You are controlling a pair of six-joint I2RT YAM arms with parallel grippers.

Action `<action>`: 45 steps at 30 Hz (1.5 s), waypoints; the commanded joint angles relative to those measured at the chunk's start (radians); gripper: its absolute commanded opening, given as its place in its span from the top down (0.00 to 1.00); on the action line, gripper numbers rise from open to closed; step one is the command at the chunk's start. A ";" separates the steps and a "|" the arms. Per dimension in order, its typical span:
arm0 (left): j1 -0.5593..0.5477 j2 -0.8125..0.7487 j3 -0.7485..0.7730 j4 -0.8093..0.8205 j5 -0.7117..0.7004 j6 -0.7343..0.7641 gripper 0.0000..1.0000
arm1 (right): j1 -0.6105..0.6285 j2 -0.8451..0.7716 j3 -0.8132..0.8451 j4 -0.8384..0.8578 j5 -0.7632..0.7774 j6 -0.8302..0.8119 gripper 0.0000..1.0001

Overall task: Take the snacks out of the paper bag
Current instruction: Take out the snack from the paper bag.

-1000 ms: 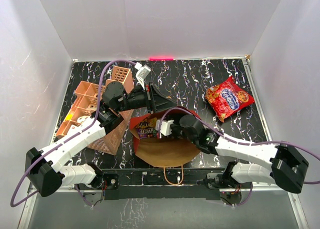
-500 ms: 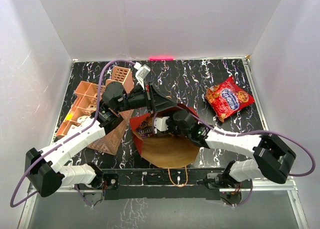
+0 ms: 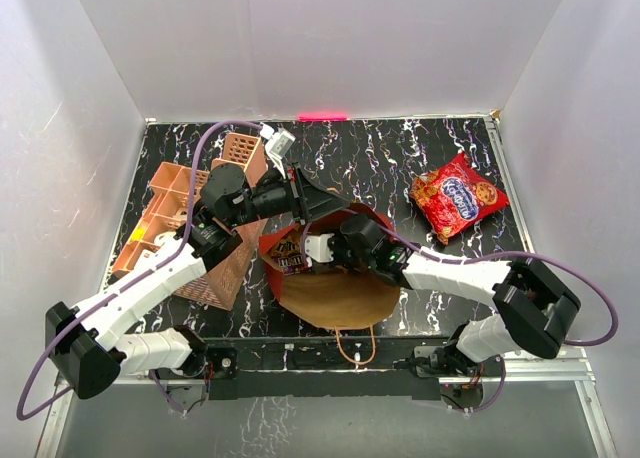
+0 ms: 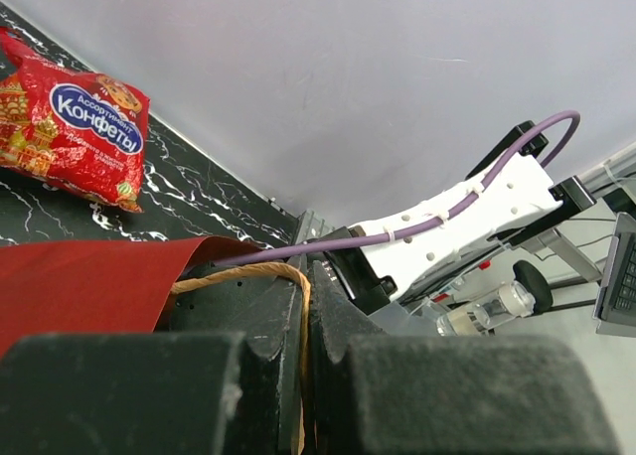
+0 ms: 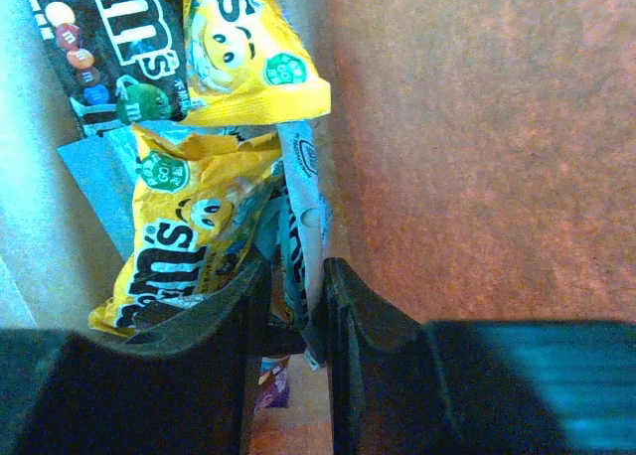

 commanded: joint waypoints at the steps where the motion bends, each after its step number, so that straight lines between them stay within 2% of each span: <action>1: -0.006 -0.053 0.055 0.007 -0.025 0.026 1.00 | -0.006 0.010 0.032 0.001 -0.039 0.028 0.70; 5: -0.006 -0.052 0.054 0.002 -0.028 0.025 1.00 | -0.006 0.023 0.035 0.008 -0.013 0.035 0.75; 9: -0.006 -0.053 0.054 -0.010 -0.045 0.028 1.00 | -0.006 0.012 0.059 0.005 -0.026 0.060 0.92; 10: -0.006 -0.053 0.054 -0.013 -0.050 0.030 1.00 | -0.006 0.002 0.066 -0.001 -0.041 0.069 0.93; 20: -0.006 -0.064 0.048 -0.043 -0.119 0.050 1.00 | -0.003 -0.232 0.022 -0.012 -0.181 0.190 0.93; 24: -0.006 -0.066 0.050 -0.063 -0.149 0.059 1.00 | -0.003 -0.334 0.021 -0.104 -0.231 0.257 0.93; 28: -0.006 -0.071 0.052 -0.084 -0.179 0.075 1.00 | -0.003 -0.462 0.036 -0.241 -0.353 0.321 0.93; 34: -0.006 -0.067 0.065 -0.121 -0.206 0.106 1.00 | -0.003 -0.658 0.097 -0.378 -0.431 0.558 0.93; 39: -0.006 -0.057 0.080 -0.155 -0.227 0.129 1.00 | -0.003 -0.800 0.181 -0.370 -0.358 0.847 0.93; 45: -0.006 -0.056 0.085 -0.188 -0.253 0.146 1.00 | -0.003 -0.860 0.337 -0.374 -0.287 1.025 0.93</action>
